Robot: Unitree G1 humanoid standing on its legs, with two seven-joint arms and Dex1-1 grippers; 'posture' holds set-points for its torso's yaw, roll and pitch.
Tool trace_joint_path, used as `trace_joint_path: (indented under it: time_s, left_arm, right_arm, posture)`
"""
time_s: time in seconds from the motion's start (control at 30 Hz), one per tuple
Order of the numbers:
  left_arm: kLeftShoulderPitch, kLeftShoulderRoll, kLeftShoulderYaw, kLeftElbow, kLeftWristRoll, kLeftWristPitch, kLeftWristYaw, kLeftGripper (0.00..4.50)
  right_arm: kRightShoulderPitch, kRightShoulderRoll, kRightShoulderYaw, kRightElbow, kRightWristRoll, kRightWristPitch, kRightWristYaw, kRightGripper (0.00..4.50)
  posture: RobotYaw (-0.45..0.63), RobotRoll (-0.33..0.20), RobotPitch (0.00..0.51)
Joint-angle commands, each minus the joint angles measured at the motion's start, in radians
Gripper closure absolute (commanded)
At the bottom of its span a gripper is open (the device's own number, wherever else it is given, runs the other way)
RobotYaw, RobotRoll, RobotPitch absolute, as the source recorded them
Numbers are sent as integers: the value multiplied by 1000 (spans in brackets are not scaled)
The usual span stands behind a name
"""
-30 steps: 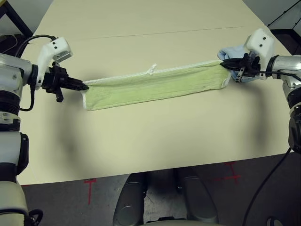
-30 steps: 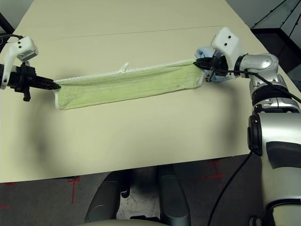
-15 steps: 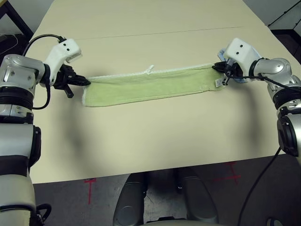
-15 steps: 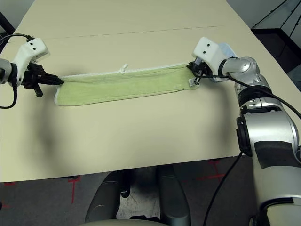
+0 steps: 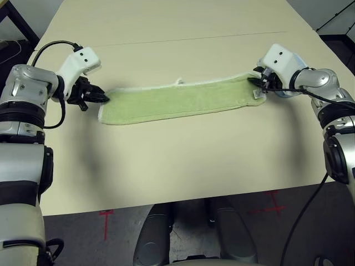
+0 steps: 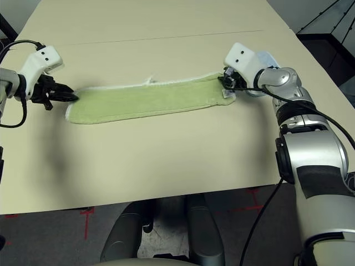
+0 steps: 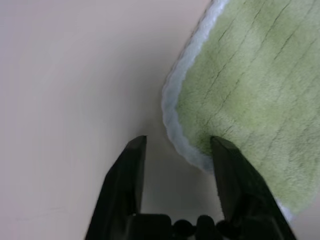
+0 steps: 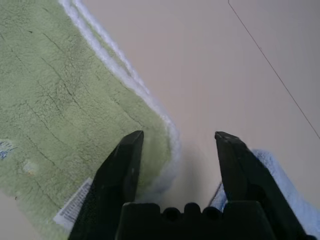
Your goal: Fold the towel and set it aside.
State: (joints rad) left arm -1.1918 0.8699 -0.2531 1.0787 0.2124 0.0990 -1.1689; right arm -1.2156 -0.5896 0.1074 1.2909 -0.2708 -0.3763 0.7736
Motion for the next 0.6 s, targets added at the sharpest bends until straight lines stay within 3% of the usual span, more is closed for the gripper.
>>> trace_joint_path:
  time_s: [0.03, 0.07, 0.2, 0.33, 0.6]
  left_arm:
    - [-14, 20, 14, 21, 25, -35, 53, 415]
    - [-21, 24, 18, 18, 26, -39, 61, 17]
    - [-35, 35, 41, -7, 14, -55, 66, 17]
    - [-20, 3, 166, -68, -140, -30, -45, 17]
    - [191, -99, 329, -373, -363, 141, -51, 17]
  right_arm:
    - [-5, -37, -10, -20, 12, -6, 6, 58]
    - [-5, -42, -15, -21, 17, -7, 2, 0]
    - [4, -46, -81, -27, 96, -16, 35, 0]
    - [39, -13, -222, -48, 289, 44, 266, 0]
    - [140, 43, -293, -145, 423, 180, 411, 0]
  posture:
    - [10, 0, 218]
    - [10, 0, 218]
    - [6, 0, 214]
    - [11, 0, 209]
    - [1, 0, 208]
